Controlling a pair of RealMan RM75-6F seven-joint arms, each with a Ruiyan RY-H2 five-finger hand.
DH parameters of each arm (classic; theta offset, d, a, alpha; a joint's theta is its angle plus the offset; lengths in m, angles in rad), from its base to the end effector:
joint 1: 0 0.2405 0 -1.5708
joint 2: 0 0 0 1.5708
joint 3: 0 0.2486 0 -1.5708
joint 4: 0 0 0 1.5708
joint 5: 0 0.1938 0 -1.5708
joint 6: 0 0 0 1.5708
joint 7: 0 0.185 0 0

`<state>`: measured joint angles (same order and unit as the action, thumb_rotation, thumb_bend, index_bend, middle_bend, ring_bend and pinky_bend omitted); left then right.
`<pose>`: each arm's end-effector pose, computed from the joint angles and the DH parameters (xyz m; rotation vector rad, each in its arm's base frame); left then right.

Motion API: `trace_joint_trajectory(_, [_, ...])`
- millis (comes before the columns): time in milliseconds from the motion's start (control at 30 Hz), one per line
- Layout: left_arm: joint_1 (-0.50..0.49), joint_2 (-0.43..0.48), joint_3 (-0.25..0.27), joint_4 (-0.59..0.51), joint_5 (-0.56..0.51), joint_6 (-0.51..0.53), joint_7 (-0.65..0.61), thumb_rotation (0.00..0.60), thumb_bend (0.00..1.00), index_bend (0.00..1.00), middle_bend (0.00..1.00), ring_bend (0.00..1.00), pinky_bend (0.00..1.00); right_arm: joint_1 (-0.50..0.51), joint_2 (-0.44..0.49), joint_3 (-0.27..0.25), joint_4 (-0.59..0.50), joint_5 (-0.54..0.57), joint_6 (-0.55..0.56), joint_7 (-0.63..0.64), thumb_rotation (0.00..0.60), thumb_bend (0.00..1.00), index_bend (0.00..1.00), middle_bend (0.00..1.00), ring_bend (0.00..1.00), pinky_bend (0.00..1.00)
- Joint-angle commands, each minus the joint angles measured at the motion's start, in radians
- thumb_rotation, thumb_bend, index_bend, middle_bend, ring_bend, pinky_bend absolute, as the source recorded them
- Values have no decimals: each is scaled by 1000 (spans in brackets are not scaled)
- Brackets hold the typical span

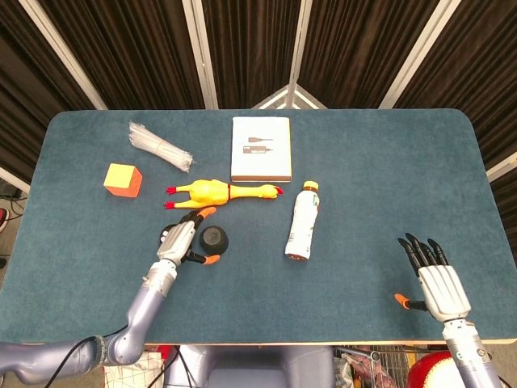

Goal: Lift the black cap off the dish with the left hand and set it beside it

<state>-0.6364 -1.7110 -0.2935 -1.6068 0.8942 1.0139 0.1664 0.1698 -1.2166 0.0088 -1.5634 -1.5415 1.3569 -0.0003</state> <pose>-0.1198 0.3403 -0.0510 -1.4915 -1.6076 -1.1518 -0.2845 -0.2342 0.1121 1.5570 -0.9913 0.9137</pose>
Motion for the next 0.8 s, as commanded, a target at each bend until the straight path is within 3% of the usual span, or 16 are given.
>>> trace_joint_trajectory(33, [14,65,-30,-109,44,53,2,600,178,121,95,0,0,2,-2,0,0,0,-2,-2,600,148,0,0,126,0])
trace_joint_trajectory(133, [36,137,-30,-218,68,96,33,600,178,118,106,0,0,3,-4,0,1,1,-4,-5,600,148,0,0,125,0])
trace_joint_trajectory(200, [62,206,-4,-301,78,136,94,600,178,115,127,0,0,0,-4,-3,0,-1,-1,-5,600,148,0,0,125,0])
trace_joint_trajectory(300, [126,354,70,-465,76,234,251,600,178,120,169,0,0,-2,-3,-2,-2,-3,5,-5,600,148,0,0,126,0])
trace_joint_trajectory(433, [266,498,196,-589,186,447,374,600,179,152,206,0,0,-5,0,0,-3,-9,17,-2,600,147,0,0,125,0])
trace_joint_trajectory(600, [441,545,316,-505,376,683,361,600,197,165,223,0,0,-14,-1,10,5,-18,53,-9,600,148,0,0,125,0])
trace_joint_trajectory(800, [555,564,330,-398,391,787,235,600,205,167,229,0,0,-24,-7,22,12,-15,83,-38,600,148,0,0,125,0])
